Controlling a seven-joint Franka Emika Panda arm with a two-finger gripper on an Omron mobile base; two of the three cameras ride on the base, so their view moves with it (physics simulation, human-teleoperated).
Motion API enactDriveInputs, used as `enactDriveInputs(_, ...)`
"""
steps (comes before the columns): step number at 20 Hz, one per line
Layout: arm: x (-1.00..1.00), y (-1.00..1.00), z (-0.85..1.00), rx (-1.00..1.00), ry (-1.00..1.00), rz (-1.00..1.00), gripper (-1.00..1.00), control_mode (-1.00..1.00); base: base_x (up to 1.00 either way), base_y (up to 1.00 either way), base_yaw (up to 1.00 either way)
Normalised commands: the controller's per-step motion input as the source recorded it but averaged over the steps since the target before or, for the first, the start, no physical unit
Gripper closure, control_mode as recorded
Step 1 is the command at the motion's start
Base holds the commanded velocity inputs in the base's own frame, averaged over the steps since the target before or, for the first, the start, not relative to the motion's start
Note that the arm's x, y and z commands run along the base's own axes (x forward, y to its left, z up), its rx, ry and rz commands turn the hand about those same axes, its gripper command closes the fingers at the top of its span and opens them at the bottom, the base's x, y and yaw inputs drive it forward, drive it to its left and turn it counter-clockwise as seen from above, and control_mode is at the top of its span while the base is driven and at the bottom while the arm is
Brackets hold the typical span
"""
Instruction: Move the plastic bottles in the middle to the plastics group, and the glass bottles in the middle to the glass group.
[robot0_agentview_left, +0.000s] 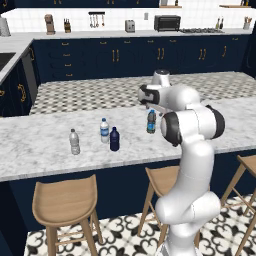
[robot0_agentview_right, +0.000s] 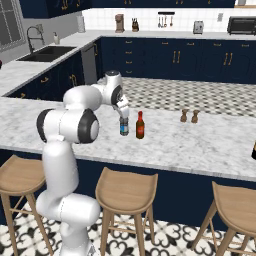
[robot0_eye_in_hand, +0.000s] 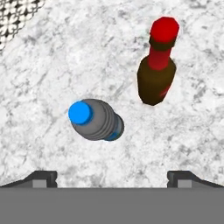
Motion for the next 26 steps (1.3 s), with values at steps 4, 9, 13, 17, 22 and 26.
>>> enactDriveInputs(4,0.1,0.0,-0.16,0.0,0.06,0.0,-1.0,-1.0,0.0,0.0,0.0)
enactDriveInputs(9,0.1,0.0,-0.23,0.0,0.04,0.0,-1.0,-1.0,0.0,0.0,0.0)
enactDriveInputs(13,0.19,0.0,-0.1,0.0,0.03,0.0,-1.0,-1.0,0.0,0.0,0.0)
enactDriveInputs(17,0.29,0.0,0.0,0.0,0.0,0.0,-1.0,-1.0,0.0,0.0,0.0)
enactDriveInputs(22,0.16,0.0,0.0,0.0,0.0,0.0,-1.0,-1.0,0.0,0.0,0.0)
enactDriveInputs(26,0.0,0.0,-0.04,0.0,0.01,0.0,-1.0,-1.0,0.0,0.0,0.0)
